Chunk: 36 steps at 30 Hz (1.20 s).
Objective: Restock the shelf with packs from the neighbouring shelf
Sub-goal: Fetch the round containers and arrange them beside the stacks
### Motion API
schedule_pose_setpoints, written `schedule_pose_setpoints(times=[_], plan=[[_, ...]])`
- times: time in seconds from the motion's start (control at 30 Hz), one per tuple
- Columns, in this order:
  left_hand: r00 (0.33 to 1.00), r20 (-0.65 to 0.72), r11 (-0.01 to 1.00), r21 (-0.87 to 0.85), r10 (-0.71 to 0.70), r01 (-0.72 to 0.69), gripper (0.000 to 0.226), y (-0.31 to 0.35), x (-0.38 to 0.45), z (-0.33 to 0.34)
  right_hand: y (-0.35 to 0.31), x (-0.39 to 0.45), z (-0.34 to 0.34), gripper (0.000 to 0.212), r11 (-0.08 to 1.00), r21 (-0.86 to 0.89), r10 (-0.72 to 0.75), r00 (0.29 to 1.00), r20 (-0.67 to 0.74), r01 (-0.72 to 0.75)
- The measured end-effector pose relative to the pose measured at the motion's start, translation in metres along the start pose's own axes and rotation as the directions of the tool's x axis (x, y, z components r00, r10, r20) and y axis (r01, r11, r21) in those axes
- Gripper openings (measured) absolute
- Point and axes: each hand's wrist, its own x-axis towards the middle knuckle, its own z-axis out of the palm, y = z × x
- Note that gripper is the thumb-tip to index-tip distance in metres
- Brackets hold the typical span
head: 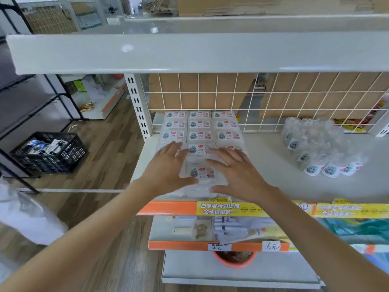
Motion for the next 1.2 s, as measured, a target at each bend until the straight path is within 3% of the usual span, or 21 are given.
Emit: schedule_pose_setpoints(times=[0.07,0.13,0.2,0.37,0.53,0.63,0.77,0.9,0.93,1.07,1.2], plan=[[0.997,0.063,0.974,0.218,0.048,-0.06,0.103,0.014,0.006,0.012,-0.009,0.006,0.014,0.077,0.996,-0.092,0.007,0.999,0.034,-0.004],[0.996,0.087,0.959,0.278,0.033,-0.056,0.107,0.017,0.011,0.017,-0.009,0.01,0.019,0.073,0.994,-0.11,0.022,1.0,0.011,-0.021],[0.997,0.079,0.968,0.248,0.024,-0.043,0.107,0.015,0.013,0.017,-0.009,0.008,0.021,0.078,0.992,-0.125,0.023,1.0,-0.019,-0.025],[0.997,0.069,0.985,0.161,0.046,-0.057,0.109,0.01,0.002,0.016,-0.021,0.006,0.04,0.114,0.965,-0.257,0.047,0.999,-0.024,-0.052],[0.997,-0.072,1.0,0.019,-0.014,0.016,0.103,-0.015,-0.029,0.009,-0.02,-0.001,0.036,0.108,0.96,-0.269,0.057,0.996,-0.074,-0.075],[0.996,-0.013,0.996,0.025,-0.09,0.09,0.108,-0.027,-0.05,0.016,-0.01,-0.016,0.028,0.115,0.951,-0.268,0.119,0.984,-0.136,-0.152],[0.987,-0.025,0.983,-0.103,-0.157,0.154,0.104,-0.033,-0.046,0.026,0.017,-0.026,0.025,0.113,0.944,-0.255,0.202,0.978,-0.05,-0.208],[0.971,-0.086,0.941,-0.279,-0.221,0.189,0.104,-0.037,-0.047,0.03,0.026,-0.034,0.027,0.12,0.975,-0.094,0.196,0.978,-0.066,-0.202],[0.963,-0.077,0.905,-0.366,-0.26,0.215,0.107,-0.04,-0.05,0.033,0.028,-0.039,0.027,0.119,0.969,0.014,0.246,0.968,-0.047,-0.245],[0.93,0.073,0.701,-0.636,-0.359,0.321,0.105,-0.047,-0.053,0.051,0.03,-0.045,0.034,0.114,0.743,0.46,0.456,0.871,0.185,-0.487],[0.907,0.004,0.685,-0.654,-0.422,0.321,0.063,-0.044,-0.049,0.071,0.028,-0.044,0.042,0.086,0.598,0.636,0.495,0.849,0.187,-0.488]])
